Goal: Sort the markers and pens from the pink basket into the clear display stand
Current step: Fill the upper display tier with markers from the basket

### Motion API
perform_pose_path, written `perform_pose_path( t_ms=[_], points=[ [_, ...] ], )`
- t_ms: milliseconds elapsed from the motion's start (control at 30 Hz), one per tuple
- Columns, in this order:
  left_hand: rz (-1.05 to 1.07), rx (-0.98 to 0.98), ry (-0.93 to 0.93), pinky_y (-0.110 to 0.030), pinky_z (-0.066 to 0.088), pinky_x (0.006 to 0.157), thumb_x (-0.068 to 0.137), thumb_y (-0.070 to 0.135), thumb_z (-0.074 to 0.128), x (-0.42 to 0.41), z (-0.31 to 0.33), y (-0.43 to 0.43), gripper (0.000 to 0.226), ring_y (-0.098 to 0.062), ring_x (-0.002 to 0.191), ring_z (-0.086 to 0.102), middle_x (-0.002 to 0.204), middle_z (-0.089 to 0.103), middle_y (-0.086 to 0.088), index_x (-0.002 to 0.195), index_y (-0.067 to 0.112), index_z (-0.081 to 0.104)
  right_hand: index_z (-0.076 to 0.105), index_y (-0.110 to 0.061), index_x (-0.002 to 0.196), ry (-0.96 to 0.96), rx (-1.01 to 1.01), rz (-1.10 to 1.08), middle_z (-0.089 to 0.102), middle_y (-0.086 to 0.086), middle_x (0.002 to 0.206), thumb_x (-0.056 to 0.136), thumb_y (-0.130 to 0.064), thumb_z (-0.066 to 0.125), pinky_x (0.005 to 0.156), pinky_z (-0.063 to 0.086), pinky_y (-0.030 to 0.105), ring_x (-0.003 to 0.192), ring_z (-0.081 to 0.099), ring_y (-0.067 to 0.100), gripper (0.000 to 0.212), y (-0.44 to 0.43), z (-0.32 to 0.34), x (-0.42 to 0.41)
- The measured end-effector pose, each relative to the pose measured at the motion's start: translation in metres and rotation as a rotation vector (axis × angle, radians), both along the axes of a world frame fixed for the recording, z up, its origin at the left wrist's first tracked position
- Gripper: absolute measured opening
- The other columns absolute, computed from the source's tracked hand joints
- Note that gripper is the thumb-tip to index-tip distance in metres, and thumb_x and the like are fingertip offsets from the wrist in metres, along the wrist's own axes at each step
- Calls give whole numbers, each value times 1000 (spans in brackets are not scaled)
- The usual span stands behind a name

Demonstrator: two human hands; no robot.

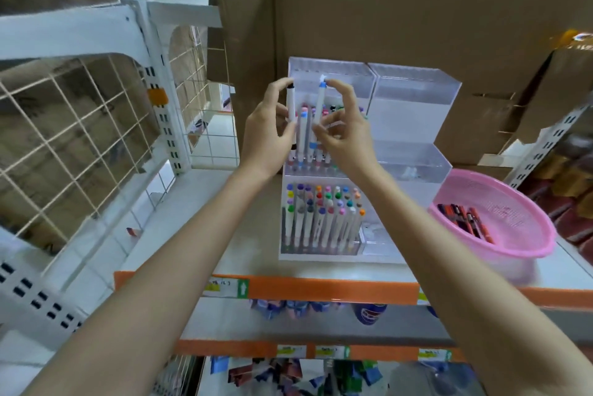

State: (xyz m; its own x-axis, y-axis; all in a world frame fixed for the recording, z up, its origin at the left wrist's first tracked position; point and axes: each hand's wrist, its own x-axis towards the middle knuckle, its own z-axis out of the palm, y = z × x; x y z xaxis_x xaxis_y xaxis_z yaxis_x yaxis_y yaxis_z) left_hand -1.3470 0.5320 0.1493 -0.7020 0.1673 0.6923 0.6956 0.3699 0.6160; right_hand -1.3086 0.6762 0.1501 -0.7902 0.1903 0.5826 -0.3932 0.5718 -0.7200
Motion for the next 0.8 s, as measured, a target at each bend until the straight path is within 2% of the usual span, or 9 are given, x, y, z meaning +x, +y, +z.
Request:
perform_pose_path(
  t_ms=[133,333,567,700,800],
  points=[
    [-32,17,-4,-26,55,75,85,8,66,-6,0,-3,62,-11,79,63,85,62,-3,138,27,39,38,-28,139,45,18,-21,60,9,74,87,-3,64,64,59,38,62,63,17,64,-7,-1,-7],
    [-57,-4,33,-33,55,76,84,4,64,-12,-1,-2,60,-13,79,63,84,61,-4,135,27,41,39,-24,139,92,39,-37,58,2,71,87,-3,64,62,59,34,62,63,15,62,-11,-4,-12],
    [-56,-41,9,-9,48,70,83,2,67,-14,-12,-2,60,-11,78,62,88,60,-6,134,23,43,38,-25,139,80,44,-27,55,-1,74,85,0,65,66,58,28,66,61,9,65,-13,-11,-12],
    [-64,-34,9,-8,47,68,83,5,69,-17,-11,-2,58,-11,79,63,90,62,-5,132,22,44,38,-23,139,71,53,-23,57,-1,73,85,1,66,64,55,21,64,61,8,66,-14,-13,-10],
    [-78,-55,-1,-5,46,66,83,5,69,-18,-10,-3,57,-9,77,62,89,60,-4,132,22,45,37,-24,140,45,61,-17,56,0,74,85,2,65,65,57,25,65,61,11,67,-14,-15,-10]
  ],
)
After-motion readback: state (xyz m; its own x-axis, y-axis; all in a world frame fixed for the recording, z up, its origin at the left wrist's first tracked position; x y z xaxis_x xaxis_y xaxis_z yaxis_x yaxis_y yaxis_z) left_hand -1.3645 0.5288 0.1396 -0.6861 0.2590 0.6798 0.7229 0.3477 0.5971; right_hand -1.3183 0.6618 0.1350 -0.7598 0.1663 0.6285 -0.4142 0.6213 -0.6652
